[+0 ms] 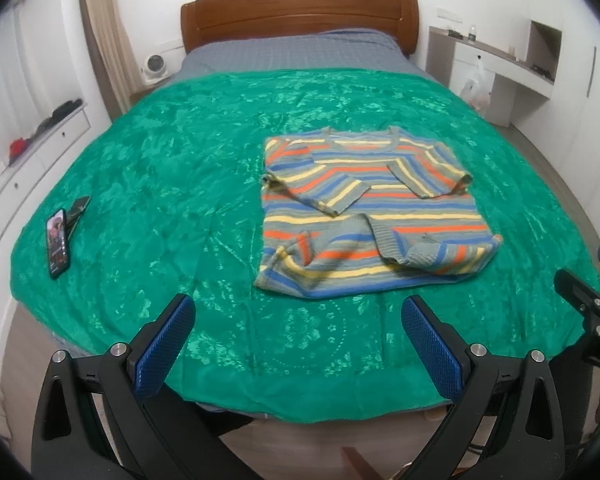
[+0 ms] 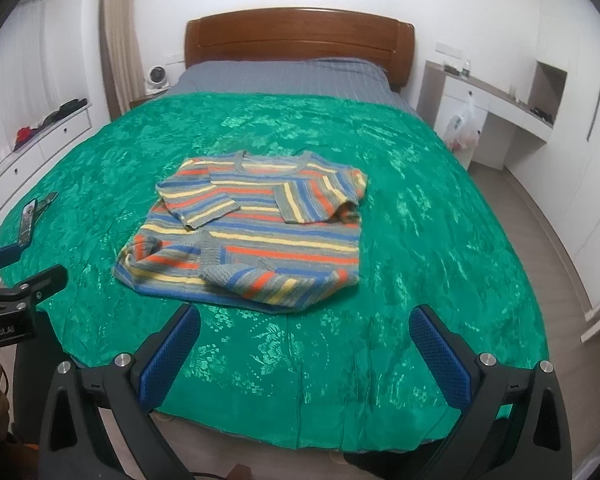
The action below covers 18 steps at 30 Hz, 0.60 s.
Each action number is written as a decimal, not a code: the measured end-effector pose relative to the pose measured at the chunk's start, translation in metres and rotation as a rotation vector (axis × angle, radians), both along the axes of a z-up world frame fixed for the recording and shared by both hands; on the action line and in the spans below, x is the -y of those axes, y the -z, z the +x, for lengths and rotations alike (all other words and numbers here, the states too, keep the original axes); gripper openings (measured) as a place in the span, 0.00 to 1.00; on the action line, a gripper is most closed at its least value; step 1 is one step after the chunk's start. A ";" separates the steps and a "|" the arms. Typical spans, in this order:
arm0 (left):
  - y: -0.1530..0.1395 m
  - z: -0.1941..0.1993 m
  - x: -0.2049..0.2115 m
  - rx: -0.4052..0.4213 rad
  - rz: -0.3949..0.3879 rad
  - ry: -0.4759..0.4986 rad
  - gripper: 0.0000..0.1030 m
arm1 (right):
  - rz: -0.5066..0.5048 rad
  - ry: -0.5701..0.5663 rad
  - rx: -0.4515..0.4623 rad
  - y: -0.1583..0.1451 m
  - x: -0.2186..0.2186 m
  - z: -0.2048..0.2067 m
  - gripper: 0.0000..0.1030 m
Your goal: Fold small clothes
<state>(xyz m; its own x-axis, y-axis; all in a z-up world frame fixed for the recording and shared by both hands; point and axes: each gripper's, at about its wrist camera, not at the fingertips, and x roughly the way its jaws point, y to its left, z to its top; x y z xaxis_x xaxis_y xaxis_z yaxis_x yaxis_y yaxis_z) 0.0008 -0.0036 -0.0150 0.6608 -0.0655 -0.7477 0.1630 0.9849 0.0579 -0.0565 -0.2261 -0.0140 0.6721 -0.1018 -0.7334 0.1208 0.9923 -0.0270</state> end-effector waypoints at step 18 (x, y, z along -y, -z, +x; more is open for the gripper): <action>-0.031 0.015 -0.009 0.100 0.088 0.066 1.00 | 0.006 0.027 0.023 -0.017 0.012 0.004 1.00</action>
<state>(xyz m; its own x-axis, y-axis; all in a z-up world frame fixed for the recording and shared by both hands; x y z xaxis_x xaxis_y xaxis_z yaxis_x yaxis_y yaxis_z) 0.0160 0.0053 0.0161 0.7285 -0.0484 -0.6834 0.2162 0.9628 0.1623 -0.0523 -0.2381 0.0034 0.6856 -0.1158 -0.7187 0.1481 0.9888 -0.0180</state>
